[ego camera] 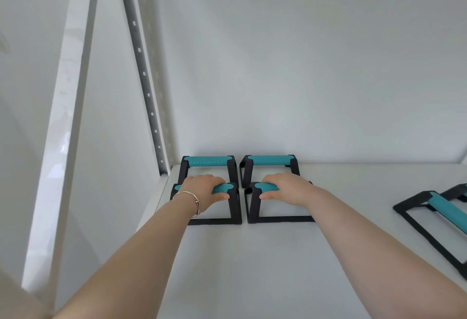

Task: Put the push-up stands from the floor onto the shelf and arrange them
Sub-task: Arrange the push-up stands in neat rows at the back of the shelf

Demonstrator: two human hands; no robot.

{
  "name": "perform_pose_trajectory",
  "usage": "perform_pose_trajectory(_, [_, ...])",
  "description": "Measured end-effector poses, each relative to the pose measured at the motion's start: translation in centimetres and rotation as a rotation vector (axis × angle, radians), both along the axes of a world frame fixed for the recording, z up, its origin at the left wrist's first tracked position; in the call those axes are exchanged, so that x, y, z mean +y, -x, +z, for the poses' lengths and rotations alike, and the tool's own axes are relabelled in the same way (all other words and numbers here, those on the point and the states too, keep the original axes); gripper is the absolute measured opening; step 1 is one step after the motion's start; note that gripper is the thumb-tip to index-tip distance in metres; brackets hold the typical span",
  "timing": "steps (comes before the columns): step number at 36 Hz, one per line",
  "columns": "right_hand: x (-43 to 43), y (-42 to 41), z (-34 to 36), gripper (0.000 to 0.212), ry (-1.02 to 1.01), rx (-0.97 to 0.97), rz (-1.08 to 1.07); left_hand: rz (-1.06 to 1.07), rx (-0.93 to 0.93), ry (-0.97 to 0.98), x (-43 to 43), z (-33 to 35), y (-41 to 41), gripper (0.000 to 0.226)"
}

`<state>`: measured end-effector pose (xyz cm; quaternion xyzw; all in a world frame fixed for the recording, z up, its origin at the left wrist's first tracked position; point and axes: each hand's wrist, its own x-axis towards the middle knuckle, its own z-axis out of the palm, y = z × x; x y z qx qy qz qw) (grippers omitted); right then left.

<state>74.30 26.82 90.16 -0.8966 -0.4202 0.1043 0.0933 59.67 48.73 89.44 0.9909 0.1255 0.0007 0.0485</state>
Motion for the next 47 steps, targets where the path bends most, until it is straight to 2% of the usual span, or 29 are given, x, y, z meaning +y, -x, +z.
perform_pose_trajectory(17, [0.56,-0.40,-0.50,0.045,-0.063,0.014,-0.017,0.014,0.005,0.006,0.11,-0.19,-0.51,0.044])
perform_pose_trajectory(47, [0.61,-0.43,-0.60,0.044,-0.052,-0.011,-0.006,0.015,0.020,0.020,0.23,-0.10,-0.60,0.042])
